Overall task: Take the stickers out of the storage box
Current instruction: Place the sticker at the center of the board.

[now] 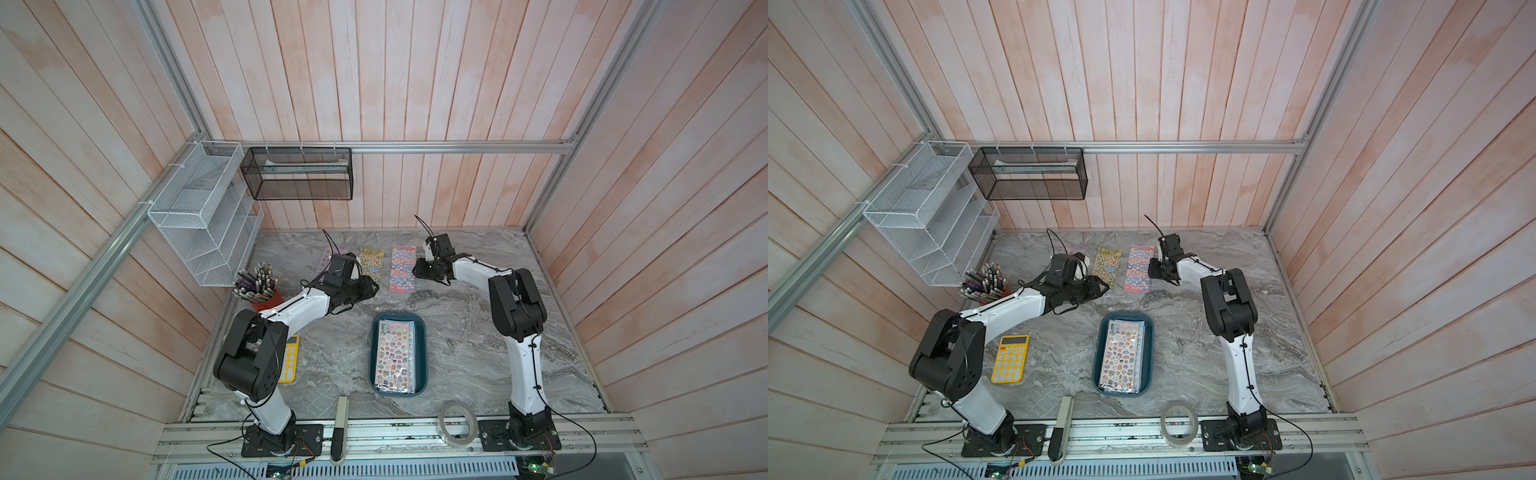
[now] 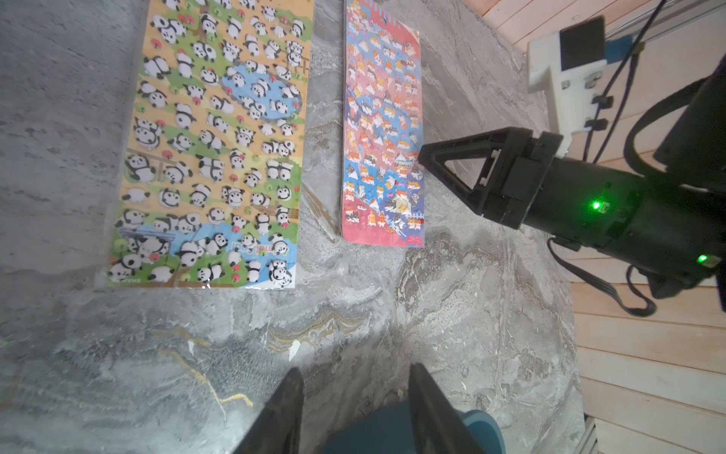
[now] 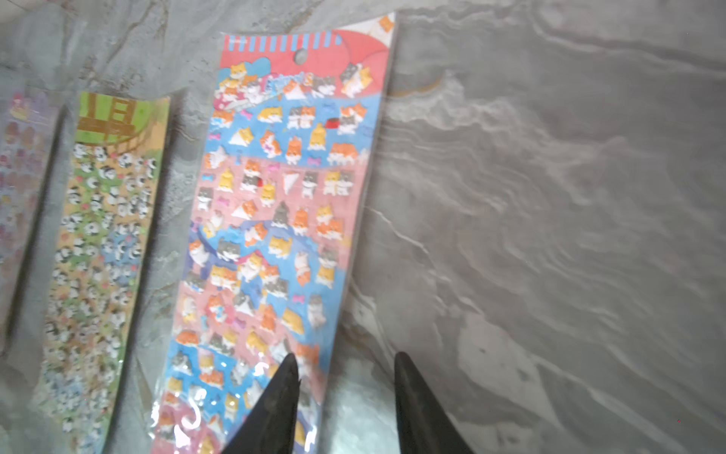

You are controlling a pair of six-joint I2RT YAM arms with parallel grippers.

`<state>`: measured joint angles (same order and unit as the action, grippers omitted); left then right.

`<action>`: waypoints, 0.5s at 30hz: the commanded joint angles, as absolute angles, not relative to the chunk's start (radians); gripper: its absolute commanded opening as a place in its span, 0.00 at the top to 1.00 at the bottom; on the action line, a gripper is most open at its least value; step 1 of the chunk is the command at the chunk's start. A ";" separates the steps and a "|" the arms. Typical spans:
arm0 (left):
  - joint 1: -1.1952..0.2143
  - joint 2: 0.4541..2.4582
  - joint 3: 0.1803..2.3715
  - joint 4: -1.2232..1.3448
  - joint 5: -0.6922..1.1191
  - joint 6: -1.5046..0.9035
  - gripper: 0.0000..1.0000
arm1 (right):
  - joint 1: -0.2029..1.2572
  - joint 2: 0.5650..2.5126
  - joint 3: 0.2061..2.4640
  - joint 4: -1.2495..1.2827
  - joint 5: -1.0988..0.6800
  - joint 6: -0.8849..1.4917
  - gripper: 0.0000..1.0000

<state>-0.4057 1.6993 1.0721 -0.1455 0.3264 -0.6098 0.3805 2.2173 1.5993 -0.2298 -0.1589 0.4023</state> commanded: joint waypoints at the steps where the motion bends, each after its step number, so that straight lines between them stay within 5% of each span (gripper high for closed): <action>1: -0.402 1.642 1.071 -0.159 0.302 -0.605 0.55 | 0.374 2.094 1.543 -0.259 -0.060 0.362 0.59; 15: -0.405 1.402 0.901 -0.147 0.230 -0.621 0.51 | 0.498 1.530 1.100 -0.088 0.173 0.244 0.62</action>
<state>-0.4057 1.4567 0.9283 -0.1509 0.2638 -0.6178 0.4480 1.5856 1.1667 -0.1074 0.0910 0.3012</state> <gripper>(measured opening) 0.478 0.388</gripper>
